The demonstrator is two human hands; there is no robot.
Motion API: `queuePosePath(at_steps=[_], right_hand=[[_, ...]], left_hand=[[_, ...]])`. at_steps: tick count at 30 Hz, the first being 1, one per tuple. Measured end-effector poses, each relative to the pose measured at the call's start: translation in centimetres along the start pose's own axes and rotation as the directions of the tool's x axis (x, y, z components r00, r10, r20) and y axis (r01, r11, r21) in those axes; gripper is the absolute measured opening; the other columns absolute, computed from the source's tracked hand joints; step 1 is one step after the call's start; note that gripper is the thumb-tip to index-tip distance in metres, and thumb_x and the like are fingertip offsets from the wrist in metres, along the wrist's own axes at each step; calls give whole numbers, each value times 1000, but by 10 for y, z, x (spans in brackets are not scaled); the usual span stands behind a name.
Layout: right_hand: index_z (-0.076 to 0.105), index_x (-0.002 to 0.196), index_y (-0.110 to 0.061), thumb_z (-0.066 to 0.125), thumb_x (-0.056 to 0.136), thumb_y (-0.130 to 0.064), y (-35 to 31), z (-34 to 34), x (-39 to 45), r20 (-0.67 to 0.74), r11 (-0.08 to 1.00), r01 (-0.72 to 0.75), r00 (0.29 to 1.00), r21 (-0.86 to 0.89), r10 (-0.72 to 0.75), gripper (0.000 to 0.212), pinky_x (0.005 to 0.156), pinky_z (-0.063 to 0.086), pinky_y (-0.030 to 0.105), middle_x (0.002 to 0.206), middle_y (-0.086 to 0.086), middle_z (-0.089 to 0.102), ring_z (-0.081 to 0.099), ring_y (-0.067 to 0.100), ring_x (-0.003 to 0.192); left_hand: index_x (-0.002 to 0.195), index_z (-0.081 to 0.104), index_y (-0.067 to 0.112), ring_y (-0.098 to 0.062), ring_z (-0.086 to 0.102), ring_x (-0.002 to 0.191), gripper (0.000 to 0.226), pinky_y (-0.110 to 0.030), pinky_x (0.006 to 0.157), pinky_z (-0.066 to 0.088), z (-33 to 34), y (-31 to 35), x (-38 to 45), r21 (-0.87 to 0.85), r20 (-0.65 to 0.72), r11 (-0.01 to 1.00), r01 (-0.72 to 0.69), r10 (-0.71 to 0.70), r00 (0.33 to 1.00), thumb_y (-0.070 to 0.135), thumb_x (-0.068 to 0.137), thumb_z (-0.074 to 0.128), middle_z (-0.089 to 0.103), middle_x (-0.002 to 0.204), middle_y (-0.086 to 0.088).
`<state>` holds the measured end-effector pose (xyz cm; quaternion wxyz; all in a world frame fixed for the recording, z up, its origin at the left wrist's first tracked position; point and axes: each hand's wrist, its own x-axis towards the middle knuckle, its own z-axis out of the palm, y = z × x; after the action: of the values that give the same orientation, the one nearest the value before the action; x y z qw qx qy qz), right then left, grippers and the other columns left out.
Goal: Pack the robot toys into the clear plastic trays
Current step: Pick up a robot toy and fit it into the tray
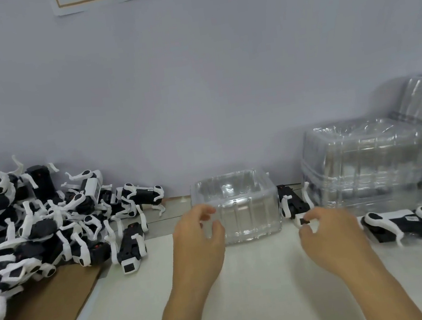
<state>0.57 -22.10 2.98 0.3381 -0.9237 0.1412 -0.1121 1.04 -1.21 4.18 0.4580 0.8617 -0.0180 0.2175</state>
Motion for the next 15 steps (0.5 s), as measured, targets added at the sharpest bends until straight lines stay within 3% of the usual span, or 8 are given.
queuePosePath(at_steps=[3, 5, 7, 11, 15], right_hand=[[56, 134, -13, 55, 93, -16, 16, -7, 3, -112, 994, -99, 988, 44, 104, 41, 99, 41, 41, 138, 17, 41, 45, 34, 124], [49, 141, -15, 56, 92, -14, 22, -11, 4, -154, 987, -133, 977, 92, 146, 49, 104, 40, 49, 145, 19, 36, 40, 37, 131], [47, 142, -16, 56, 91, -11, 21, -10, 4, -205, 983, -98, 970, 156, 129, 52, 102, 40, 46, 143, 18, 40, 42, 35, 129], [55, 133, -18, 57, 91, -9, 9, 2, 1, -224, 971, 51, 975, 236, 3, 44, 97, 37, 37, 131, 11, 50, 45, 27, 121], [58, 126, -23, 56, 93, -11, 6, 13, 0, -149, 950, 106, 987, 293, -64, 35, 85, 37, 29, 110, -1, 53, 49, 15, 102]], left_hand=[[121, 58, 28, -15, 44, 122, 28, -28, 101, 33, 7, 6, 19, 234, 69, 961, -150, 138, 988, 20, 94, 59, 56, 124, 10], [133, 52, 28, -17, 37, 129, 37, -33, 104, 25, 12, 11, 34, 385, 159, 893, -232, 184, 970, 27, 96, 56, 50, 136, 9], [138, 47, 29, -17, 34, 132, 41, -35, 103, 22, 19, 15, 48, 502, 296, 801, -327, 196, 935, 34, 97, 55, 46, 141, 10], [124, 50, 26, -21, 41, 127, 39, -43, 110, 24, 32, 22, 67, 585, 523, 679, -443, 102, 846, 42, 91, 64, 58, 129, 9], [113, 54, 18, -23, 54, 118, 31, -40, 106, 27, 38, 24, 75, 648, 521, 605, -463, 91, 848, 31, 90, 69, 68, 113, 4]])
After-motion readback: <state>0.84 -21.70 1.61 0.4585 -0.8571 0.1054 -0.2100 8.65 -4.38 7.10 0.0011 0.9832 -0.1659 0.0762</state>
